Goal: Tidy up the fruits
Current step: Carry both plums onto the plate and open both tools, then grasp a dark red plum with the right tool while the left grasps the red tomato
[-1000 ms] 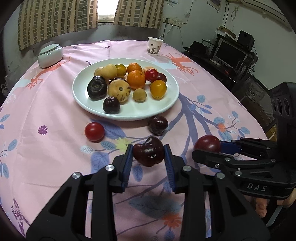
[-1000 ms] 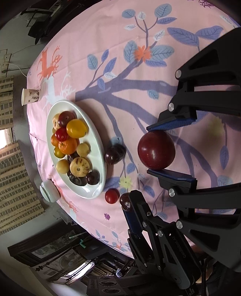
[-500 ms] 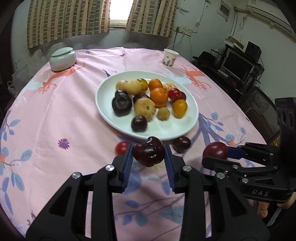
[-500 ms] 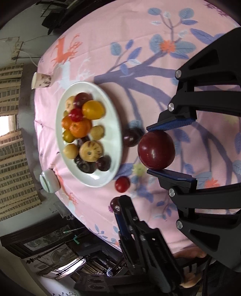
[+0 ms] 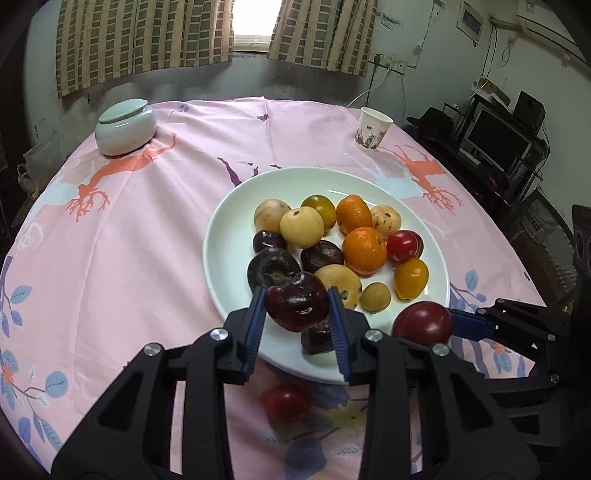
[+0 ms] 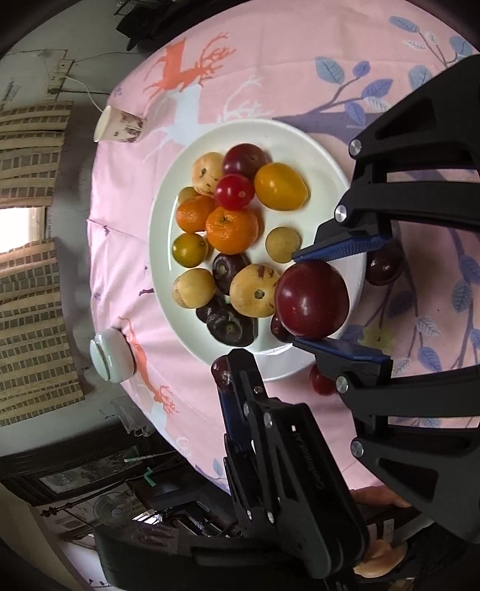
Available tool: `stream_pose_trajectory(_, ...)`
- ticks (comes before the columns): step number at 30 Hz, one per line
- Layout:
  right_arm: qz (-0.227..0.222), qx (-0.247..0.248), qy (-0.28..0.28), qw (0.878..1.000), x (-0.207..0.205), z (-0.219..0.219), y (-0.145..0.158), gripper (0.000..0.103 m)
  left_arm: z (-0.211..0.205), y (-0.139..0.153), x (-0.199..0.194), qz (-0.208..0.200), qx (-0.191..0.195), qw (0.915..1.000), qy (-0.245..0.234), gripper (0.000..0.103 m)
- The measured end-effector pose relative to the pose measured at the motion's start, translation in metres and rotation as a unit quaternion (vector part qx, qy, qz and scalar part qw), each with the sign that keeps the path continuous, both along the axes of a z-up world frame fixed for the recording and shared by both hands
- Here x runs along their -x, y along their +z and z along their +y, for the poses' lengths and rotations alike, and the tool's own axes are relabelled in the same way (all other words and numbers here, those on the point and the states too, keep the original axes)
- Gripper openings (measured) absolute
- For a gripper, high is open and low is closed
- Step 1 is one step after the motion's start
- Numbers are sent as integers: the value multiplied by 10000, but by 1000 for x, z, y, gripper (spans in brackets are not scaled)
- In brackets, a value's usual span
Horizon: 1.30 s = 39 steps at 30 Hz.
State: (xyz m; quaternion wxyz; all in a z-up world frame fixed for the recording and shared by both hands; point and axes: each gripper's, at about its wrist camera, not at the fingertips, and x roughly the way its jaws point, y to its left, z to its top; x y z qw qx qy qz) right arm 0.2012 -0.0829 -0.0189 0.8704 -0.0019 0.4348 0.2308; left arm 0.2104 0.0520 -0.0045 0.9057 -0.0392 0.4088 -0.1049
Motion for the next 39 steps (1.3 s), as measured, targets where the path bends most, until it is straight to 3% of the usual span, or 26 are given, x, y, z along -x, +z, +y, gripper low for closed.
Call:
stream_pose_trajectory(7,101,39,-23,9999,-11,3,-11,41,2,-8,-11,109,77,9999,77,35)
stream_pose_trajectory(9,104,37,-40,9999,-13,4,-12,41,6,-8,-13,50,122,9997,200,55)
stream_pose_trajectory(10,97,30,-66,9999,-14,4,-12,42,8,-6,-12,-21,191,9995,256,74)
stream_pose_trajectory(12,-32,-8,-163,9999,-15,1,-11,44,13,0,-9,-224,280,9988,346,74)
stream_pose_trajectory(13,-111,-19,-211,9997,-14,-1,-10,55,15,2,-7,-291,301,9985,363,74)
stream_pose_trajectory(15,-325,-78,-368,9988,-12,-6,-3,64,19,5,-3,-402,382,9975,426,74)
stream_pose_trajectory(21,-754,-67,-563,9955,17,-26,22,64,24,16,28,-523,227,9972,479,75)
stream_pose_trajectory(23,-696,-49,-594,9958,32,-37,22,64,24,18,45,-591,126,9970,489,80)
stream_pose_trajectory(30,50,-37,-529,9986,71,-47,-12,64,18,0,78,-582,225,9977,250,82)
stream_pose_trajectory(39,191,161,-418,9988,66,-26,-28,64,16,-26,73,-175,254,9992,261,82)
